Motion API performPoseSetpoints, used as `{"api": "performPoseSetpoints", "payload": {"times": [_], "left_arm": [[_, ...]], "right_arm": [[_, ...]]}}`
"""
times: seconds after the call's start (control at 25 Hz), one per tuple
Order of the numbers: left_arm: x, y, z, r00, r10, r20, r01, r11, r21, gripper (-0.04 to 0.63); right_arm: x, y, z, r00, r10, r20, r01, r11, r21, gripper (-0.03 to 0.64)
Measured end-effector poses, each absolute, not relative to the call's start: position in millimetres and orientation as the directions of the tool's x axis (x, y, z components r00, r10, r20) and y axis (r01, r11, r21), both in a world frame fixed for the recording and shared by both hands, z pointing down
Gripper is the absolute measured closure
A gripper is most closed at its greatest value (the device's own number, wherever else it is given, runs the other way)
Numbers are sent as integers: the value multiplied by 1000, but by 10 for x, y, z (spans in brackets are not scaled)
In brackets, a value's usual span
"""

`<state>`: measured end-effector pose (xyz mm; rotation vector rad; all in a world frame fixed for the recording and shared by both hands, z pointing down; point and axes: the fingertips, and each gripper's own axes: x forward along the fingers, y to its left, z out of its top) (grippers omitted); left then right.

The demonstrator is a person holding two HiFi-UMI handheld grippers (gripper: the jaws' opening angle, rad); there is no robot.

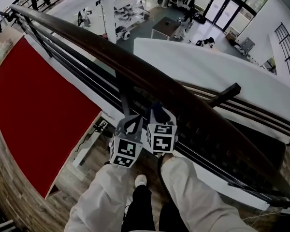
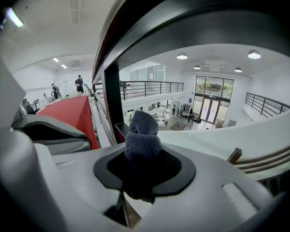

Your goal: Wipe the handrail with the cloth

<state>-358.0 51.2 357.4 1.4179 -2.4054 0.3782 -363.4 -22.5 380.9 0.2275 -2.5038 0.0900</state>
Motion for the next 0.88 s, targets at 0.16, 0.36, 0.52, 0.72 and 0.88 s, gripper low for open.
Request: {"api": "performPoseSetpoints", "payload": {"times": [0.16,0.36,0.52,0.72,0.88], "left_arm": [[-3345,353,3613,-424,-809,406,-895,442,-54,595],[-3065,92,3685,-366,-831,418,-923,380,-51,595],[-2801,-120,3694,-300,-851,432,-951,301,-68,595],[-2503,-406,3633,-244,-866,437,-969,236,-75,595],[-2274,-597,3613,-214,-870,444,-976,204,-72,595]], "right_arm": [[-3325,-347,3841,-782,-177,597,-199,979,30,512],[-2977,-574,3898,-772,-226,594,-239,969,58,512],[-2694,-729,3884,-790,-250,560,-264,963,57,509],[-2350,-961,3846,-803,-284,524,-305,951,48,508],[-2091,-1110,3841,-790,-325,519,-336,939,77,508]]}}
